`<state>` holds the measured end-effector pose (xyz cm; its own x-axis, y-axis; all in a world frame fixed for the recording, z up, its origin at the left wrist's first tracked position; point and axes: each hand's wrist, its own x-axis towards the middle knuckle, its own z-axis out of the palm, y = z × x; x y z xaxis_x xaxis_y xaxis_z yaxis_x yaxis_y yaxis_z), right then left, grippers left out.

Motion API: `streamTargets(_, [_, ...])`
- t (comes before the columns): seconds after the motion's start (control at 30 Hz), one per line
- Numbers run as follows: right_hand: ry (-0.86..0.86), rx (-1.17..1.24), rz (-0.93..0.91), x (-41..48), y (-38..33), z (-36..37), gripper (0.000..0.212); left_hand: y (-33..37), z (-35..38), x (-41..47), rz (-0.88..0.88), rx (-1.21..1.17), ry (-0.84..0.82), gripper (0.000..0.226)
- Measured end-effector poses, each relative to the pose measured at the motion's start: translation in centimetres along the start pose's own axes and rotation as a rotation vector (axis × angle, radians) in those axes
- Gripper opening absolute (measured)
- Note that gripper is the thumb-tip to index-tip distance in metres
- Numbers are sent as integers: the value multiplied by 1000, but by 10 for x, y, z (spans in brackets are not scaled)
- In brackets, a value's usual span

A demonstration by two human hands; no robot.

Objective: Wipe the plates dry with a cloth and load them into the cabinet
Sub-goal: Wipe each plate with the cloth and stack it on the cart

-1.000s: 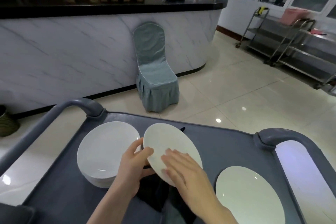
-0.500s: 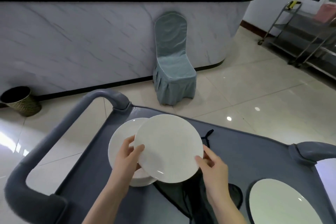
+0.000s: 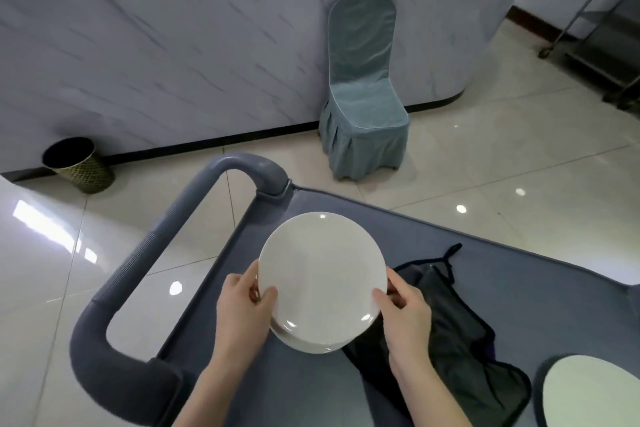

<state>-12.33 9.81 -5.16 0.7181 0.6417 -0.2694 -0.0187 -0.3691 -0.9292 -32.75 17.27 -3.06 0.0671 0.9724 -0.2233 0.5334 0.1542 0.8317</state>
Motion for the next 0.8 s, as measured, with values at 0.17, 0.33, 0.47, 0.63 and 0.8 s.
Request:
streamTargets(0.17, [35,-42,-18,4,5,4,40,-1,2,3,21,29,19,36])
streamTargets(0.33, [25,-93,-48,5,6,5,43,-8,5,4,20,94,55,38])
streamTargets(0.47, [-33,-104,-56,6,6,1,43,-11,7,3,2,146,68,53])
streamTargets(0.63, [-78,-99,-103,5,5,-20,30,3,14,-9,74,132,186,57])
streamTargets(0.8, [-34,-113,-145,0,12,-67,19,32,44,-29,291,55,222,32])
